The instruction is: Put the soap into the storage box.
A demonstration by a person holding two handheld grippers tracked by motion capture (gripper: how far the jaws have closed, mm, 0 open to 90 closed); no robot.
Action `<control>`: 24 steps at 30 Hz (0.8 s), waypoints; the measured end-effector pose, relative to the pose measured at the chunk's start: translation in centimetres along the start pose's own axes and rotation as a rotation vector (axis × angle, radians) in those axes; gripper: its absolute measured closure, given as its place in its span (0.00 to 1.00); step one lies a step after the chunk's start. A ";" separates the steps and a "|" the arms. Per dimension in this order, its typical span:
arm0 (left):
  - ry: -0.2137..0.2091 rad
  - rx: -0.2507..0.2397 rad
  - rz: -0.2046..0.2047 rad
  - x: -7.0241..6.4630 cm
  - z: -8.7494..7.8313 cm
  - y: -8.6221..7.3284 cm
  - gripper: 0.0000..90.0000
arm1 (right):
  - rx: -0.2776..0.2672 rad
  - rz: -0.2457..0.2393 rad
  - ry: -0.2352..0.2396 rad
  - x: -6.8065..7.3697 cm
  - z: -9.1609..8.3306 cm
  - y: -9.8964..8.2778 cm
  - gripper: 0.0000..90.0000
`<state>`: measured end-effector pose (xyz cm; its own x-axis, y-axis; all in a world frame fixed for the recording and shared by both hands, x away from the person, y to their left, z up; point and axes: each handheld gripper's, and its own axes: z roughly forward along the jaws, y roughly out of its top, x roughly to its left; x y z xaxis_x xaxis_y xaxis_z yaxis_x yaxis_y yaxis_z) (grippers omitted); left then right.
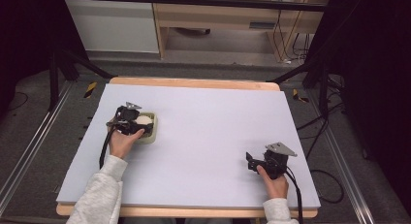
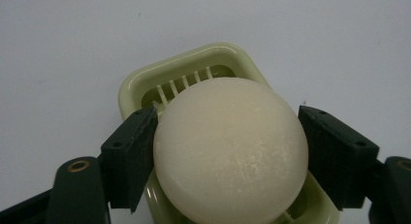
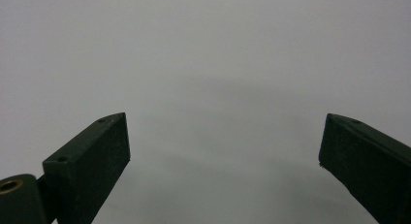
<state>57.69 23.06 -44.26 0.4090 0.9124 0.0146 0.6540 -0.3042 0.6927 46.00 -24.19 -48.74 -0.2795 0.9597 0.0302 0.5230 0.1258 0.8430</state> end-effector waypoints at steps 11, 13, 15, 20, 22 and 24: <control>0.008 0.006 -0.002 0.1 0.3 -0.2 0.27 | 0.000 -0.001 0.000 0.0 0.0 0.0 0.05; 0.007 0.005 -0.002 0.0 0.3 -0.2 0.27 | 0.000 -0.001 0.000 0.0 0.0 0.0 0.05; 0.005 0.004 -0.004 0.1 0.3 -0.3 0.27 | -0.001 -0.001 -0.002 0.0 0.0 0.0 0.05; 0.004 0.003 -0.003 0.1 0.3 -0.3 0.27 | 0.002 -0.004 -0.003 0.0 0.0 0.0 0.05; 0.006 0.005 0.005 0.0 0.3 -0.3 0.26 | 0.002 -0.003 -0.004 0.1 0.0 0.0 0.05; 0.007 0.007 0.012 -0.1 0.3 -0.3 0.23 | 0.002 -0.002 -0.001 0.1 0.0 0.0 0.05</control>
<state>57.64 22.95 -44.72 0.4124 0.9106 0.0276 0.6534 -0.3167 0.6876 46.00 -24.13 -48.74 -0.2794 0.9598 0.0282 0.5245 0.1280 0.8417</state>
